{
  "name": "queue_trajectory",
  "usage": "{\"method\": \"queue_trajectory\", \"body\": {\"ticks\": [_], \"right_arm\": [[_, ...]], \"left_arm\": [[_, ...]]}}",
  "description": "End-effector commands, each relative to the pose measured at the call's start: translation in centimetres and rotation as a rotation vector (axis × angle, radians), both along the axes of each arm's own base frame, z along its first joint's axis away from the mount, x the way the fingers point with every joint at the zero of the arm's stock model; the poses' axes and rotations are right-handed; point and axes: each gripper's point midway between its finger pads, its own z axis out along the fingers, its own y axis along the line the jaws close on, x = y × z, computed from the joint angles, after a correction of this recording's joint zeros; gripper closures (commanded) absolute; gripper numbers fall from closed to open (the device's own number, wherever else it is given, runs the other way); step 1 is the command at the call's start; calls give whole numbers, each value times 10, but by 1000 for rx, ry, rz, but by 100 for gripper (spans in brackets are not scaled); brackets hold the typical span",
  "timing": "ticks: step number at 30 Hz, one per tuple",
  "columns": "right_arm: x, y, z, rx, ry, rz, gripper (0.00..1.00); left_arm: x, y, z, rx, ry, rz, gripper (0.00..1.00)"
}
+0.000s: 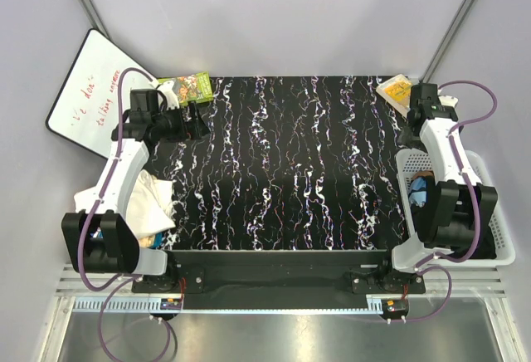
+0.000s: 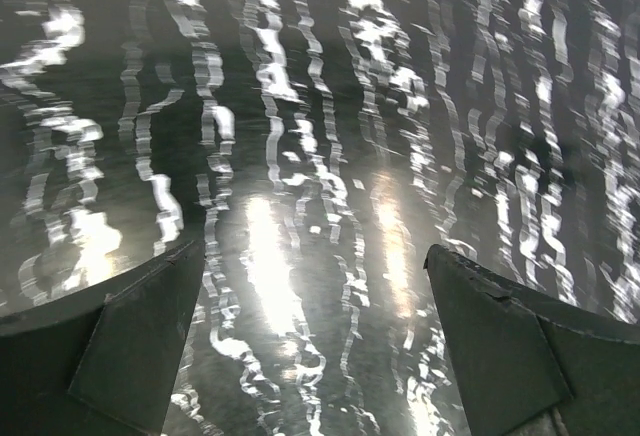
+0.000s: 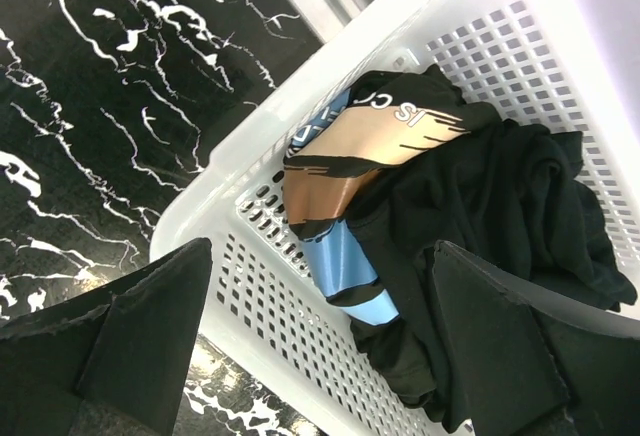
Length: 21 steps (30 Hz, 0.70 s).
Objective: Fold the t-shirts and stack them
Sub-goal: Grab crumpled tshirt from bin with the right arm
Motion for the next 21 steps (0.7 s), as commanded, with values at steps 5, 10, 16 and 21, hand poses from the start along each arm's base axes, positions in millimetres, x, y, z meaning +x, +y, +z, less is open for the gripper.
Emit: {"method": "queue_trajectory", "body": {"ticks": [5, 10, 16, 21], "right_arm": [[12, 6, 5, 41, -40, 17, 0], [23, 16, 10, 66, -65, 57, 0], [33, 30, 12, 67, -63, 115, 0], [27, 21, 12, 10, -63, 49, 0]], "left_arm": [[3, 25, 12, 88, -48, 116, 1], [3, 26, 11, 94, -47, 115, 1], [4, 24, 13, 85, -47, 104, 1], [2, 23, 9, 88, -38, 100, 1]]}}
